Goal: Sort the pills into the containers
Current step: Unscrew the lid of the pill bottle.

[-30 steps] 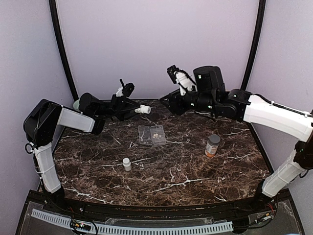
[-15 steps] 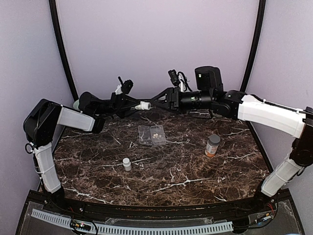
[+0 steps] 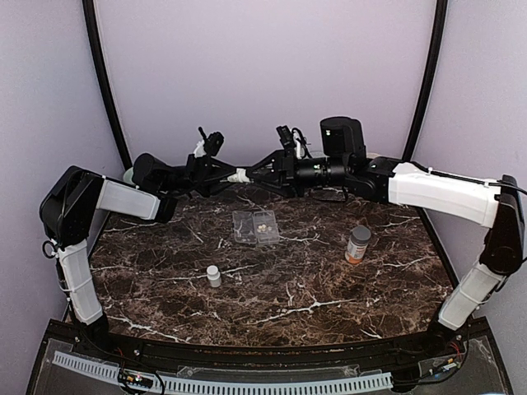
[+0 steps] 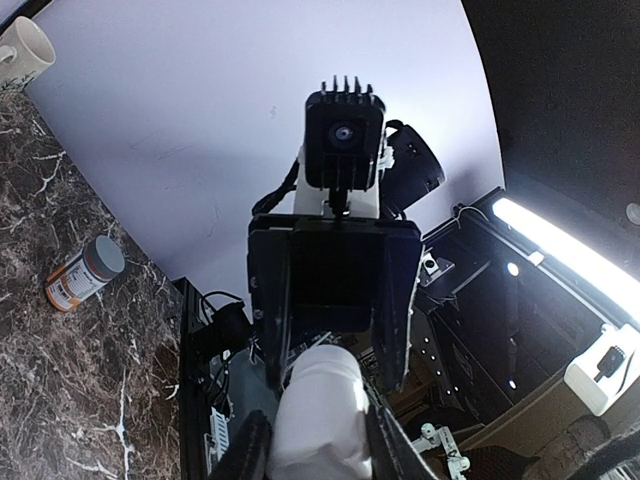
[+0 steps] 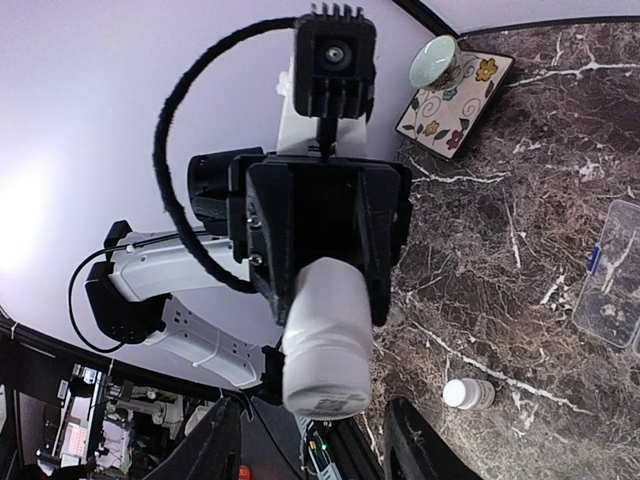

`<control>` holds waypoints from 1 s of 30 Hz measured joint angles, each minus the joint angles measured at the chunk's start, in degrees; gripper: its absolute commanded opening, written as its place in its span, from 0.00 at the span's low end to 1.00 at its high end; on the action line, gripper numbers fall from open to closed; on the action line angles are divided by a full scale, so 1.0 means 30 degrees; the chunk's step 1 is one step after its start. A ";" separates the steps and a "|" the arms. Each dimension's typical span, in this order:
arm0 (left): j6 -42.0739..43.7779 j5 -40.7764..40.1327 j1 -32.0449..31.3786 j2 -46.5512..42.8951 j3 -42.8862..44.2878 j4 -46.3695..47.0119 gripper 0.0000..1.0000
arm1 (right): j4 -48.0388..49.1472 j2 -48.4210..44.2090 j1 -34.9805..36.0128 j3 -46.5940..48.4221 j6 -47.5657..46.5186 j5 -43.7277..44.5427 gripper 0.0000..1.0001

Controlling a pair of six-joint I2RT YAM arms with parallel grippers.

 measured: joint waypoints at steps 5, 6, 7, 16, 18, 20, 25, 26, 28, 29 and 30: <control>-0.0007 -0.0015 0.0000 0.0007 0.0124 0.0007 0.00 | -0.0087 0.0503 -0.0015 0.0000 0.0160 -0.0007 0.50; -0.0007 -0.0015 0.0000 0.0007 0.0124 0.0007 0.00 | -0.0095 0.0539 -0.0022 0.0000 0.0175 -0.0007 0.49; -0.0007 -0.0007 0.0000 0.0007 0.0146 0.0007 0.00 | -0.0080 0.0561 -0.0036 0.0007 0.0204 -0.0044 0.49; 0.0022 0.0000 0.0000 0.0044 0.0153 0.0007 0.00 | 0.0189 0.0707 -0.0233 0.0240 0.0517 -0.0313 0.45; 0.0066 0.0000 0.0000 0.0051 0.0153 0.0007 0.00 | 0.0299 0.0823 -0.0270 0.0401 0.0648 -0.0423 0.43; 0.0073 0.0007 0.0000 0.0073 0.0153 0.0015 0.00 | 0.0459 0.0947 -0.0284 0.0517 0.0721 -0.0525 0.41; 0.0095 0.0015 0.0000 0.0197 0.0153 0.0022 0.00 | 0.0554 0.1304 -0.0284 0.0816 0.0860 -0.0743 0.27; 0.0124 0.0015 0.0000 0.0211 0.0153 0.0051 0.00 | 0.0532 0.1370 -0.0291 0.0838 0.0874 -0.0758 0.24; 0.0138 0.0036 0.0007 0.0226 0.0153 0.0051 0.00 | 0.0517 0.1464 -0.0299 0.0867 0.0823 -0.0838 0.14; 0.0146 0.0029 0.0007 0.0255 0.0153 0.0058 0.00 | 0.0444 0.1479 -0.0299 0.0933 0.0831 -0.0831 0.10; 0.0153 0.0007 0.0007 0.0277 0.0153 0.0073 0.00 | 0.0313 0.1479 -0.0299 0.0991 0.0831 -0.0852 0.08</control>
